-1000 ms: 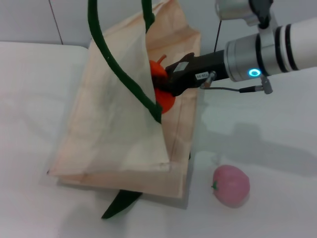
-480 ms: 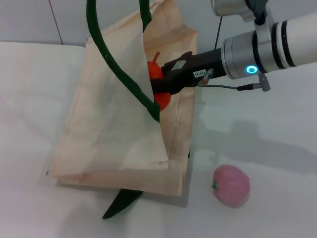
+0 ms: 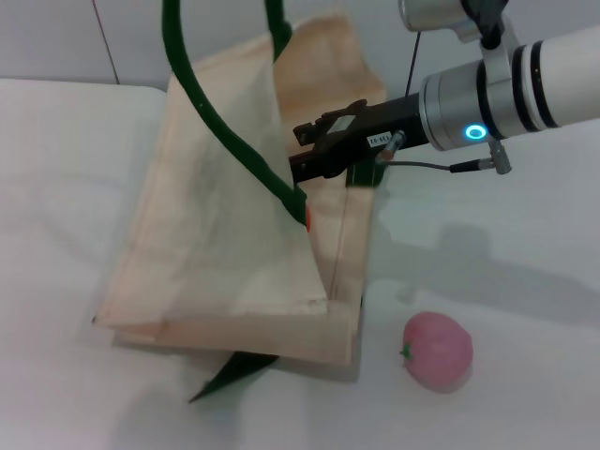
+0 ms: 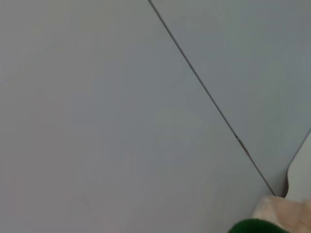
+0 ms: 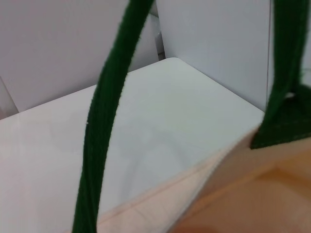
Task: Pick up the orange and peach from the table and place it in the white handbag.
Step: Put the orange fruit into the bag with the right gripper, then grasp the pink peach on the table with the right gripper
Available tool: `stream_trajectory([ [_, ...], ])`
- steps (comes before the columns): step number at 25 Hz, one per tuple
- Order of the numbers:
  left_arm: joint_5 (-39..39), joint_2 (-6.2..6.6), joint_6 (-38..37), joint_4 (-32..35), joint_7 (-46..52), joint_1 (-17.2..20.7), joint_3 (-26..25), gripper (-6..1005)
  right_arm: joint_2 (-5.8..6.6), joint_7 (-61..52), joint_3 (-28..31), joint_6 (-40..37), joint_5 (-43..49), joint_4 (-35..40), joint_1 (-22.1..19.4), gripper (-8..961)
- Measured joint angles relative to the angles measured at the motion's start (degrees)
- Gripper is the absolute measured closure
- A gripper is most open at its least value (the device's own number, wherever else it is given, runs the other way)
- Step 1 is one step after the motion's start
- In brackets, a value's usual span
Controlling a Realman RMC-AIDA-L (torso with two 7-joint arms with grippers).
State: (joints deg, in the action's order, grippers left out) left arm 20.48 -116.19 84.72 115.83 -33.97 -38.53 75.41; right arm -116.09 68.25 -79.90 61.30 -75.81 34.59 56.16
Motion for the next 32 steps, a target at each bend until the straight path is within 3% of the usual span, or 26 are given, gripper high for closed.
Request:
stream_trajectory([
  [7, -0.5, 0.00, 0.0, 0.0, 0.0, 0.4, 0.0, 866, 0.38, -1.1, 0.0, 0.0, 1.1, -0.1, 0.0, 147],
  [13, -2.8, -0.07, -0.1, 0.0, 0.0, 2.0, 0.0, 866, 2.11, -5.8, 4.4, 0.7, 9.7, 0.7, -1.3, 149],
  [17, -3.2, -0.09, -0.1, 0.0, 0.0, 2.7, -0.1, 866, 2.68, -9.7, 9.9, 3.3, 18.7, 5.5, -4.8, 150],
  [20, -3.2, -0.10, -0.1, 0.0, 0.0, 2.7, -0.1, 866, 2.25, -12.6, 14.8, 7.4, 24.9, 12.2, -9.0, 151],
  [21, -3.2, -0.09, -0.1, 0.0, 0.0, 2.7, -0.1, 866, 1.34, -13.5, 18.3, 11.3, 28.0, 17.1, -11.4, 151],
  [25, -3.2, -0.04, -0.1, 0.0, -0.2, 3.1, 0.0, 866, 0.28, -13.8, 21.7, 16.6, 30.3, 22.7, -13.6, 152],
  [32, -3.8, 0.11, 0.1, 0.0, -0.4, 3.1, -0.1, 866, 0.21, -15.1, 23.0, 26.5, 31.1, 26.0, -16.1, 154],
])
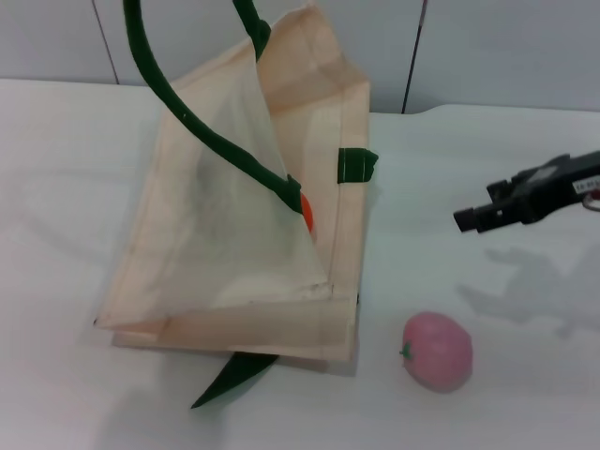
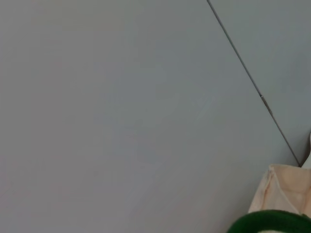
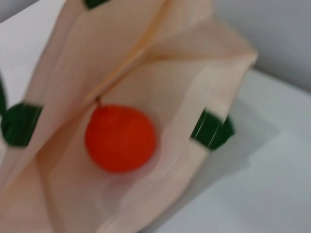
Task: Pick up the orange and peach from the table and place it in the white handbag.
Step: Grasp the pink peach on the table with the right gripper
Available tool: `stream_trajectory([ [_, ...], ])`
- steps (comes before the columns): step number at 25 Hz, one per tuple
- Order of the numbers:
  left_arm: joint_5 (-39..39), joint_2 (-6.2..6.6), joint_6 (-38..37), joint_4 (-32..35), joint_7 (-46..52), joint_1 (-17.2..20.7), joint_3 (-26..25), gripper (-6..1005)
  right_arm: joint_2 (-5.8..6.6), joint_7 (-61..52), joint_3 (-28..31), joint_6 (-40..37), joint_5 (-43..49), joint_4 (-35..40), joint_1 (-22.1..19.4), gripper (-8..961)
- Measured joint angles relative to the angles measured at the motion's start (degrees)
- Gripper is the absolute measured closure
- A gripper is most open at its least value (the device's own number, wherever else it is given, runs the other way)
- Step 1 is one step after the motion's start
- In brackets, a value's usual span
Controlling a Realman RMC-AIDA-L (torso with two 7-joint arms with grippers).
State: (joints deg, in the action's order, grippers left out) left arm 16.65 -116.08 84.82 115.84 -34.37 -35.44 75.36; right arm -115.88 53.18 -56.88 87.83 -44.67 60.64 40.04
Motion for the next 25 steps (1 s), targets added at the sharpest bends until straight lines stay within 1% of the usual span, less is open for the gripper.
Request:
stream_trajectory([
  [4, -0.3, 0.03, -0.1, 0.0, -0.2, -0.1, -0.1, 865, 0.01, -0.5, -0.2, 2.1, 3.1, -0.3, 0.0, 155],
  [8, -1.3, 0.05, -0.1, -0.5, -0.4, -0.3, 0.0, 865, -0.05, -1.3, -1.8, 4.8, 6.0, -1.1, 0.6, 156],
  [16, -2.2, 0.17, -0.2, -2.3, -0.8, -0.6, 0.1, 865, -0.41, -1.4, -5.5, 7.5, 5.4, -6.0, 1.8, 157],
  [20, -2.2, 0.16, 0.1, -2.7, -0.8, -0.6, 0.1, 865, -0.66, -1.4, -6.1, 8.0, 4.8, -8.1, 2.7, 157],
  [25, -2.2, 0.15, 0.3, -3.6, -0.8, -0.9, 0.1, 865, -0.67, -1.2, -6.7, 8.1, 4.2, -10.6, 3.5, 157],
])
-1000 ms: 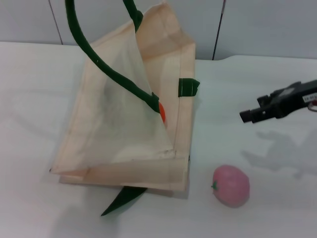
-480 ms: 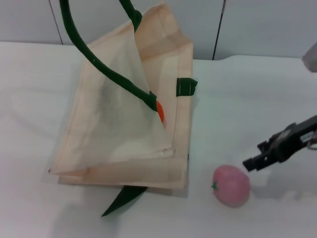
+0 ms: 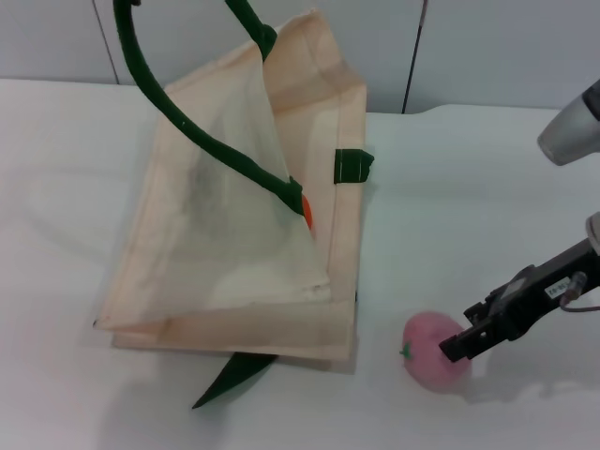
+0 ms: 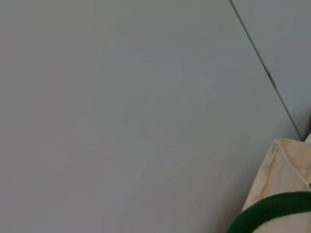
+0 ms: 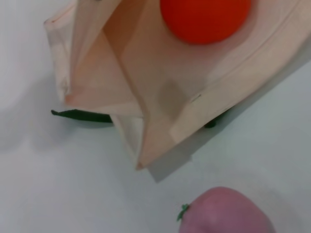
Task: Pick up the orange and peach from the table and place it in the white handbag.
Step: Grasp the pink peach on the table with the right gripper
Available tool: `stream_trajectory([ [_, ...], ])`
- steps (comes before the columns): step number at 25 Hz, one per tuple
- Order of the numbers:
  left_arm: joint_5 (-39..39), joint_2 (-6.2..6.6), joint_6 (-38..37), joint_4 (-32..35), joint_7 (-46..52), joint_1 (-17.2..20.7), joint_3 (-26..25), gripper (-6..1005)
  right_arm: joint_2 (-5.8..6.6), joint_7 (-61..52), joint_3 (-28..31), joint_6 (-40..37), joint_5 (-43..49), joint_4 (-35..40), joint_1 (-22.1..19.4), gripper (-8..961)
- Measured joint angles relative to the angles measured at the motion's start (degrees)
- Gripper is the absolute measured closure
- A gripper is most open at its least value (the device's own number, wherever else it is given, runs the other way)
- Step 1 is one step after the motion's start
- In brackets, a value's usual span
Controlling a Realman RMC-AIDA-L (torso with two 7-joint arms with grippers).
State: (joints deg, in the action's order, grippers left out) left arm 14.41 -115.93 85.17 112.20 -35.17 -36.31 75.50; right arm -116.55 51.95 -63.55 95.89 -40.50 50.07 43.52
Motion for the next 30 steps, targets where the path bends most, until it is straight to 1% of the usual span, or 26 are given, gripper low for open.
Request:
stream_trajectory([
  [10, 0.0, 0.06, -0.1, -0.3, 0.0, -1.5, 0.0, 865, 0.04, 0.3, -0.9, -1.8, -1.1, -2.7, 1.4, 158],
  [14, 0.0, 0.08, -0.1, -0.4, 0.0, -1.5, 0.0, 865, 0.24, 0.7, -1.6, -4.0, -0.7, -5.9, 2.7, 159],
  [24, 0.0, 0.09, 0.0, -0.3, 0.0, -1.5, 0.2, 865, 0.35, 1.0, -2.4, -5.9, -0.4, -8.1, 3.5, 160],
  [30, 0.0, 0.09, -0.1, -0.3, 0.0, -1.5, 0.2, 865, 0.28, 1.0, -2.8, -7.2, -0.4, -10.8, 5.0, 160],
])
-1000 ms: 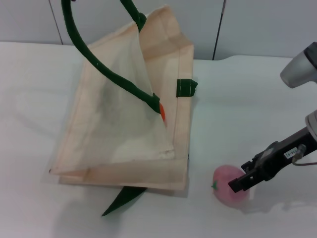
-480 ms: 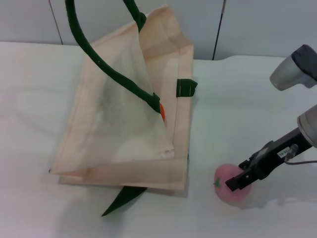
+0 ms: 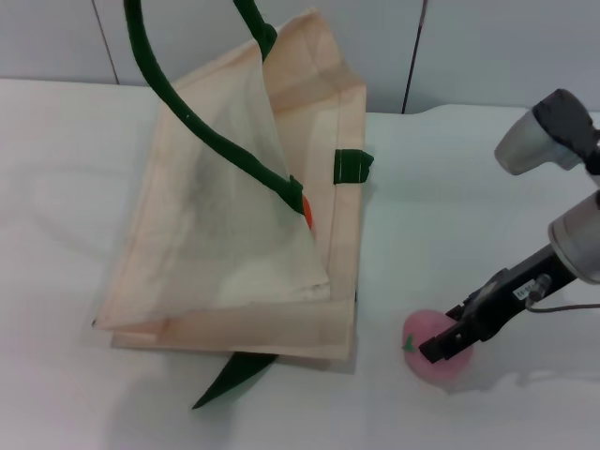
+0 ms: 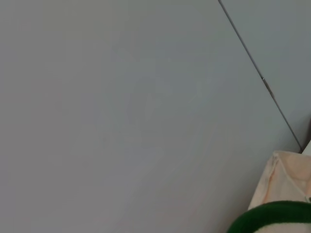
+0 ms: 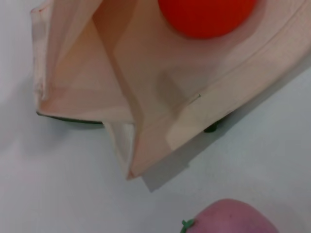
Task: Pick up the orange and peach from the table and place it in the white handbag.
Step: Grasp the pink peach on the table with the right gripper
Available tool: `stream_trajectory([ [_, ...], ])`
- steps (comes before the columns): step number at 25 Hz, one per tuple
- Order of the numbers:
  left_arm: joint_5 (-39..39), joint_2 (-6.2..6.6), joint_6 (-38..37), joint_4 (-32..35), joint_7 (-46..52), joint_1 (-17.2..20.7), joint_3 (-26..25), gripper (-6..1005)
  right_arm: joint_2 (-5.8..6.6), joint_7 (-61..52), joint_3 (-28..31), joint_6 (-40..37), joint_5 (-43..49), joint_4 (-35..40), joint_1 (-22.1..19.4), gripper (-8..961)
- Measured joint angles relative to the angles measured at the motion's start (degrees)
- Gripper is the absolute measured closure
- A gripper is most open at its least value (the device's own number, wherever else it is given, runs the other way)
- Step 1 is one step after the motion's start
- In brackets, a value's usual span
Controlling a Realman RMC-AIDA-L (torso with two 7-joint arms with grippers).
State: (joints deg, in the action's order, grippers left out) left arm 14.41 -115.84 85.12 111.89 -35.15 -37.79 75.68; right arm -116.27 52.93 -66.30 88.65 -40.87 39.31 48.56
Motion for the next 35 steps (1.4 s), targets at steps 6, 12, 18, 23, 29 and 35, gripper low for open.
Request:
stream_trajectory([
  [6, 0.0, 0.00, -0.3, 0.0, 0.0, 0.0, 0.0, 865, -0.16, -0.5, -3.3, -1.2, 0.0, -0.9, 0.8, 161],
  [12, 0.0, 0.00, -0.4, 0.0, 0.0, 0.2, 0.0, 865, -0.06, -1.3, -3.5, -1.4, 0.0, -0.8, 1.4, 211],
  [18, -0.6, -0.04, -0.3, 0.0, 0.0, 0.4, 0.0, 865, -0.08, -1.3, -3.5, -1.2, -0.2, 1.2, 1.2, 292],
  [23, -0.7, -0.07, -0.4, 0.0, 0.0, 0.4, 0.0, 865, -0.11, -1.2, -3.5, -1.3, -0.1, 1.4, 1.1, 330],
  [29, -0.7, -0.09, -0.4, 0.0, 0.0, 0.5, 0.0, 865, -0.10, -1.2, -3.4, -1.6, -0.2, 1.6, 0.9, 367],
  [35, -0.7, -0.09, -0.4, 0.0, 0.1, 0.5, 0.0, 865, -0.03, -1.2, -2.9, -1.6, 0.0, 1.8, 0.9, 417],
])
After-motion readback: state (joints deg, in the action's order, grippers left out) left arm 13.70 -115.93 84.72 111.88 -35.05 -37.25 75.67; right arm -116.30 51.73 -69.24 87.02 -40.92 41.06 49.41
